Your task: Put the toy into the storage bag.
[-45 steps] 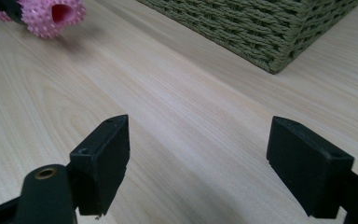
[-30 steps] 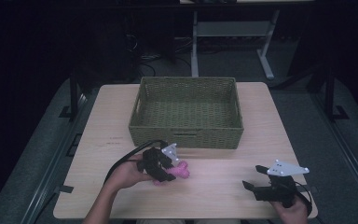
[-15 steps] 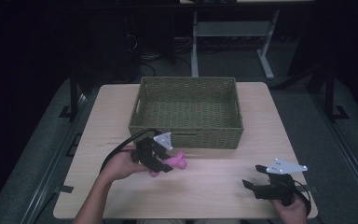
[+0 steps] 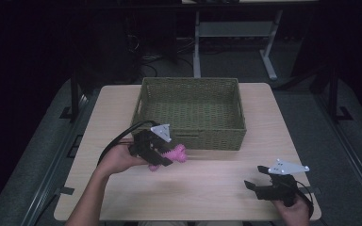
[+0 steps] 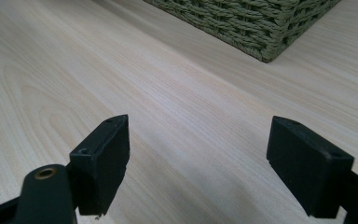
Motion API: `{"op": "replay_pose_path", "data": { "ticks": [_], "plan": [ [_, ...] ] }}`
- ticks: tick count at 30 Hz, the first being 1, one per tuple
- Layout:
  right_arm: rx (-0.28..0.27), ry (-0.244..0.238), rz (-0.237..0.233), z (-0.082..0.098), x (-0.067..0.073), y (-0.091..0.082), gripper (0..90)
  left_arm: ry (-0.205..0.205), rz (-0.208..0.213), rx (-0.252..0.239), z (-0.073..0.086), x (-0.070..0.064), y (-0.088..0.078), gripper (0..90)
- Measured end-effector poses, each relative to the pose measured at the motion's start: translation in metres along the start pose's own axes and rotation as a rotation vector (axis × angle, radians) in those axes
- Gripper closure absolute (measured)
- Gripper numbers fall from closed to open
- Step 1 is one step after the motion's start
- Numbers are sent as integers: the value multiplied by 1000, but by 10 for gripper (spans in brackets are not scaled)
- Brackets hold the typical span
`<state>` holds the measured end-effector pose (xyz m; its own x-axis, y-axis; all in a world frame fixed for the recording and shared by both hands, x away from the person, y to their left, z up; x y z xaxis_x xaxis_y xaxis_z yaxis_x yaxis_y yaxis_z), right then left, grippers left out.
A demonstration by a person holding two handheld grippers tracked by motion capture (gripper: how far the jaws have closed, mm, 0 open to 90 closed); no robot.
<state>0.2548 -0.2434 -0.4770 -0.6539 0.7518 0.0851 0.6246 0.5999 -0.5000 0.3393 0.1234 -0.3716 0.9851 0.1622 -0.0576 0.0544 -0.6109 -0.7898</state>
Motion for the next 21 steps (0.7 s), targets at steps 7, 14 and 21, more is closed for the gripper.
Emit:
{"op": "replay_pose_path", "data": {
  "ticks": [7,14,21],
  "plan": [
    [0,-3,-1,0,0,0,208,9,-7,10,-8,7,-8,587],
    [-2,0,-5,0,0,0,208,22,-8,9,-18,11,-15,587],
    [-4,-2,-9,-1,2,-1,208,32,-15,12,-30,17,-22,587]
  ]
}}
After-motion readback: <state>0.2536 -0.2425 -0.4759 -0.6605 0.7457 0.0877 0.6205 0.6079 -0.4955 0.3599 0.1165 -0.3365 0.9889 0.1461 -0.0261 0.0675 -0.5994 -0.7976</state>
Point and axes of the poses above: each handheld gripper's, and its own axes: y roughly forward along the jaws, z roughly out of its underside, x roughly to its left, the point moved 3 cm from there along y, roughly forward along the jaws, and after that the axes turned 8 degrees about -x, right-handed, at the moved point
